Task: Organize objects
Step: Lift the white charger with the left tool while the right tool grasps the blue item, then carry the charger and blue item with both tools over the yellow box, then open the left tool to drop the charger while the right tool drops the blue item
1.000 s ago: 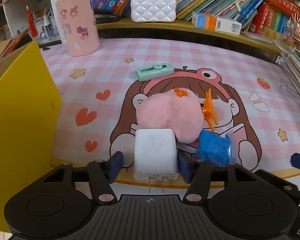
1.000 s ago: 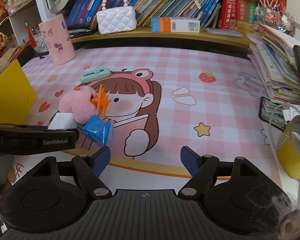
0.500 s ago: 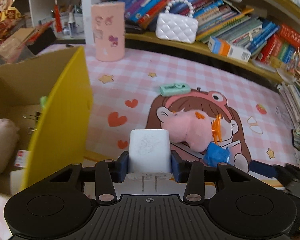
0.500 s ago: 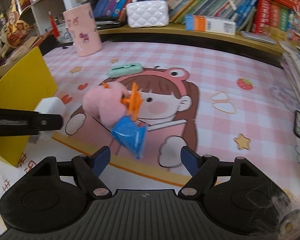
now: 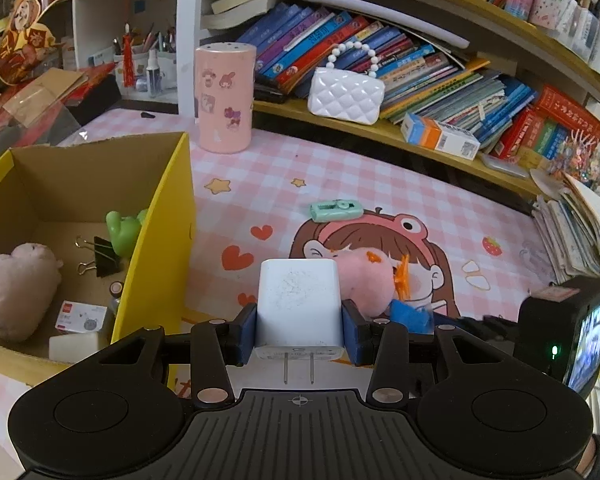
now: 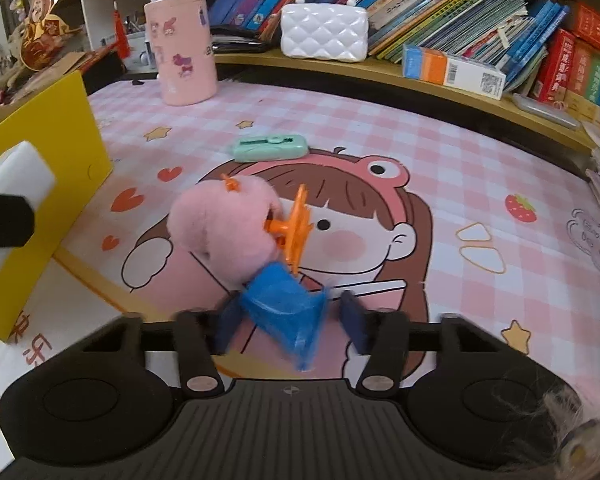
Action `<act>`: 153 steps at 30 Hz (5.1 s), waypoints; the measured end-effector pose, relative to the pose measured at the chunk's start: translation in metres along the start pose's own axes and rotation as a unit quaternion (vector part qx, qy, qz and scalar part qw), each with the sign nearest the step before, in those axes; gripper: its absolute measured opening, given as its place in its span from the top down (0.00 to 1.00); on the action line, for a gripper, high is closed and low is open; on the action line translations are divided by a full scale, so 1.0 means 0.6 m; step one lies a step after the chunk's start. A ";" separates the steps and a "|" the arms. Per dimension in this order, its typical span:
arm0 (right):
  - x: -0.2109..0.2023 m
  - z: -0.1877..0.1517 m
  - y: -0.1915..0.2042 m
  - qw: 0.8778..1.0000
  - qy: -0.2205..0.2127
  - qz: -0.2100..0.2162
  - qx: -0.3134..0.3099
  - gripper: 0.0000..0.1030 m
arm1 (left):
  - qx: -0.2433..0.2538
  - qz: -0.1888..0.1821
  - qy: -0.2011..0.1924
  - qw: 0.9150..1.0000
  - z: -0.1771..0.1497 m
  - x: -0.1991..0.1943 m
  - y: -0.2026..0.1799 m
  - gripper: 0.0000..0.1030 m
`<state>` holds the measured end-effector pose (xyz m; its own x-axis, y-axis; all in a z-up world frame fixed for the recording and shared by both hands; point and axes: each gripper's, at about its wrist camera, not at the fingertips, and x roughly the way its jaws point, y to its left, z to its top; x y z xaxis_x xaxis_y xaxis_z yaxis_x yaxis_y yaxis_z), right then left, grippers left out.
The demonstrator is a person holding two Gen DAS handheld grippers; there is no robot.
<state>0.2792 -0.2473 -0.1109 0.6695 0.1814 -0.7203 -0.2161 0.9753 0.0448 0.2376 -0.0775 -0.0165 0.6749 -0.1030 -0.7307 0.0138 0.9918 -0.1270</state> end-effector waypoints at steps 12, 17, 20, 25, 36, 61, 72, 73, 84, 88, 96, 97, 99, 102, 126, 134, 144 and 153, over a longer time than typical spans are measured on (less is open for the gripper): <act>-0.084 -0.022 -0.022 0.998 -0.012 -0.022 0.062 0.63 | 0.023 -0.030 0.009 0.999 -0.043 -0.028 0.000 0.60; -0.134 -0.039 -0.003 0.997 -0.016 -0.026 0.074 0.63 | 0.035 -0.046 0.007 0.998 -0.068 -0.052 0.010 0.60; -0.164 -0.053 0.012 0.996 -0.018 -0.032 0.084 0.63 | 0.047 -0.057 0.005 0.997 -0.083 -0.066 0.016 0.60; -0.210 -0.089 0.040 0.993 -0.014 -0.047 0.107 0.63 | 0.058 -0.075 0.007 0.995 -0.108 -0.084 0.032 0.60; -0.252 -0.144 0.136 0.992 0.011 -0.067 0.102 0.63 | 0.056 -0.087 0.021 0.994 -0.164 -0.127 0.117 0.60; -0.297 -0.193 0.407 0.999 0.003 0.019 0.036 0.63 | -0.003 -0.019 -0.019 1.000 -0.241 -0.270 0.347 0.60; -0.307 -0.185 0.456 1.000 -0.014 0.019 0.011 0.63 | -0.010 -0.019 -0.047 0.999 -0.237 -0.293 0.384 0.60; -0.308 -0.184 0.459 1.000 -0.014 0.018 0.009 0.63 | -0.010 -0.020 -0.050 0.999 -0.236 -0.294 0.384 0.60; -0.307 -0.119 0.463 0.999 -0.042 0.024 0.004 0.63 | -0.010 -0.028 -0.090 0.995 -0.174 -0.297 0.390 0.60; -0.299 -0.073 0.451 0.997 -0.071 0.030 0.005 0.63 | -0.018 -0.017 -0.115 0.993 -0.132 -0.285 0.388 0.60; -0.260 0.039 0.434 0.991 -0.124 0.037 -0.037 0.63 | -0.024 -0.011 -0.142 0.989 -0.048 -0.236 0.364 0.60; -0.250 0.048 0.433 0.990 -0.125 0.037 -0.045 0.63 | -0.027 -0.009 -0.145 0.989 -0.036 -0.225 0.362 0.60; -0.225 0.065 0.431 0.990 -0.120 0.036 -0.059 0.63 | -0.030 -0.002 -0.142 0.989 -0.018 -0.204 0.360 0.60; -0.182 0.083 0.429 0.990 -0.111 0.031 -0.085 0.63 | -0.032 0.009 -0.134 0.990 -0.001 -0.168 0.357 0.60; -0.004 0.118 0.449 0.962 -0.005 0.076 -0.263 0.62 | -0.019 0.055 -0.033 0.998 0.025 -0.005 0.348 0.59; -0.023 0.123 0.441 0.969 -0.027 0.083 -0.231 0.58 | -0.006 0.060 -0.072 0.996 0.033 -0.040 0.342 0.42; -0.123 0.123 0.437 0.980 -0.098 0.074 -0.158 0.51 | -0.006 0.049 -0.140 0.989 0.027 -0.147 0.348 0.31; -0.212 0.061 0.443 0.984 -0.127 0.049 -0.113 0.47 | -0.002 0.050 -0.165 0.985 -0.027 -0.235 0.372 0.24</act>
<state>0.1626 -0.0067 0.0180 0.7869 0.3271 -0.5233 -0.4219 0.9040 -0.0695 0.1337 0.1569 0.0474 0.8762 0.0253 -0.4813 -0.0666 0.9954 -0.0689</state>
